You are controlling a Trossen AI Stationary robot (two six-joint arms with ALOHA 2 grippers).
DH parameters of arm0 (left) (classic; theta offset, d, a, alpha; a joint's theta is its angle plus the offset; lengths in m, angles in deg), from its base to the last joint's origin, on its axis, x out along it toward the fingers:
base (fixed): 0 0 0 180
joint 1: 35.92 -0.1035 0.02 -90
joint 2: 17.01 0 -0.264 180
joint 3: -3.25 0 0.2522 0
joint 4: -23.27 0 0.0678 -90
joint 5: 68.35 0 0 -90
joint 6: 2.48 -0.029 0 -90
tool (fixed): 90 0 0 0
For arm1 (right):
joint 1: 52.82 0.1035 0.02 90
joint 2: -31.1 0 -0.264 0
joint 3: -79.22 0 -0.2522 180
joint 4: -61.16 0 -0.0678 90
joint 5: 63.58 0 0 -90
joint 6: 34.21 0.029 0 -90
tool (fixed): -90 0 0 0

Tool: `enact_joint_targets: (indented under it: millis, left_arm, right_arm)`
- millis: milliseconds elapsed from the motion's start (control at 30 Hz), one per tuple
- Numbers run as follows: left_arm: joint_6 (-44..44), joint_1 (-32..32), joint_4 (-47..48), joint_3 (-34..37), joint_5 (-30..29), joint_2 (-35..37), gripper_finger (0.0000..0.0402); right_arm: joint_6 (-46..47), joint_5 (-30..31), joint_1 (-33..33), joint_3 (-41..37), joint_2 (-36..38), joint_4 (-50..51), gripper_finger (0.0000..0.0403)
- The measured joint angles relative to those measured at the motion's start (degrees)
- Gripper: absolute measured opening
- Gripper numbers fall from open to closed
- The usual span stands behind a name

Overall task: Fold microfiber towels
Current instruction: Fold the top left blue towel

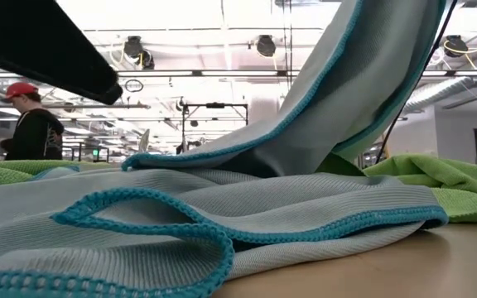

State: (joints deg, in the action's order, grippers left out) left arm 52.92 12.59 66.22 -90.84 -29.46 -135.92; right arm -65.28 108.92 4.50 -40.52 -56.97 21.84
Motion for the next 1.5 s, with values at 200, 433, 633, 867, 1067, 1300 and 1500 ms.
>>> enact_joint_targets:
  millis: [200,433,633,867,1067,1300,1500]
  left_arm:
    - [-4.7,-1.6,-6.1,2.8,-0.3,0.0,0.0186]
    - [-14.9,-2.3,-11.2,6.0,-1.0,0.0,0.0187]
    - [-12.4,-3.3,-11.1,8.6,-0.6,0.0,0.0187]
    - [-12.8,-3.6,-11.0,8.8,-1.1,0.0,0.0178]
    - [-13.1,-3.6,-8.1,8.8,-1.9,0.0,0.0102]
    - [-16.0,-3.4,-10.1,8.8,-3.5,0.0,0.0011]
    - [-16.3,-3.3,-11.7,8.9,-3.3,2.4,0.0014]
  right_arm:
    - [1.7,0.0,0.0,0.0,0.0,0.0,0.0002]
    - [1.9,0.0,0.0,0.0,0.0,-0.2,0.0002]
    - [1.9,0.0,0.0,0.0,0.0,-0.2,0.0002]
    - [1.9,0.0,0.0,0.0,0.0,-0.2,0.0002]
    - [1.9,0.0,0.0,0.0,0.0,-0.2,0.0002]
    - [1.9,0.0,0.0,0.0,0.0,-0.2,0.0002]
    - [1.9,0.0,-0.8,-0.1,0.0,2.7,0.0002]
